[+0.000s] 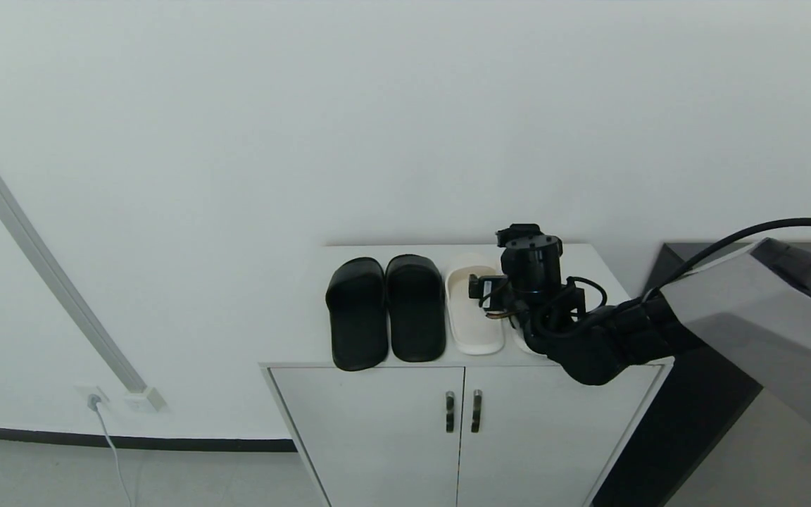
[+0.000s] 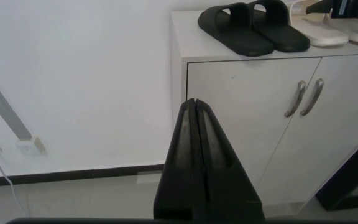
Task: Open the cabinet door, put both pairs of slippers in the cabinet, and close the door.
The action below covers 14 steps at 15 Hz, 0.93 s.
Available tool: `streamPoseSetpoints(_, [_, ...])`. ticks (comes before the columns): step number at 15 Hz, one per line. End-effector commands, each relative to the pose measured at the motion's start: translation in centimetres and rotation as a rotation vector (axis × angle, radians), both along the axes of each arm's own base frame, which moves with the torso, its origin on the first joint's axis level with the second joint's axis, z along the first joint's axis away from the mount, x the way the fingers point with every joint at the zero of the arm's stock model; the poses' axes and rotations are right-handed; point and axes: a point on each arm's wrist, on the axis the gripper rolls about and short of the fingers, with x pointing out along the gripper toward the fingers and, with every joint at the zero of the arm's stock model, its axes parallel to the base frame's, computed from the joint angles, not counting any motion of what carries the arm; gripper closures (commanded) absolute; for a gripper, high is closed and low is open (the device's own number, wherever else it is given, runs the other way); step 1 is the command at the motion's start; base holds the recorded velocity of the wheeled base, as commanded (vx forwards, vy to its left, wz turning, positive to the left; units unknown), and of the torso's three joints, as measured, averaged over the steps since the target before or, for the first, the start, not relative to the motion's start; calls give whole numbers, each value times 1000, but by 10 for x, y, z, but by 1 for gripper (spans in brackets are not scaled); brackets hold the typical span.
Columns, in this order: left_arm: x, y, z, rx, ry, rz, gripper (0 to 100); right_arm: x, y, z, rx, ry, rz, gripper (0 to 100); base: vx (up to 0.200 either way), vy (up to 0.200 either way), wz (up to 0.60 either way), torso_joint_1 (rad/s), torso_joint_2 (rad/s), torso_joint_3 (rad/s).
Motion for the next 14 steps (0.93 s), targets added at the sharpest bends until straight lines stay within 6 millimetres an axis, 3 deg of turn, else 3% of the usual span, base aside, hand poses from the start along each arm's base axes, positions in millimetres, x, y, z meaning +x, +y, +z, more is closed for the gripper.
streamPoseSetpoints(1, [0,0,0,-2,0,0,100,11,7,-8,-3,-2,0,0,0,0,0,0,0,0])
streamPoseSetpoints(4, [0,0,0,-2,2,0,100,14,6,-7,-3,-5,-5,0,0,0,0,0,0,0])
streamPoseSetpoints(5, [0,0,0,-2,0,0,100,13,7,-7,-3,-5,-3,100,0,0,0,0,0,0])
streamPoseSetpoints(9, [0,0,0,-2,0,0,100,12,6,-6,-3,-6,-6,100,0,0,0,0,0,0])
streamPoseSetpoints(14, [0,0,0,-3,2,0,100,-5,-4,23,-28,-42,-1,100,0,0,0,0,0,0])
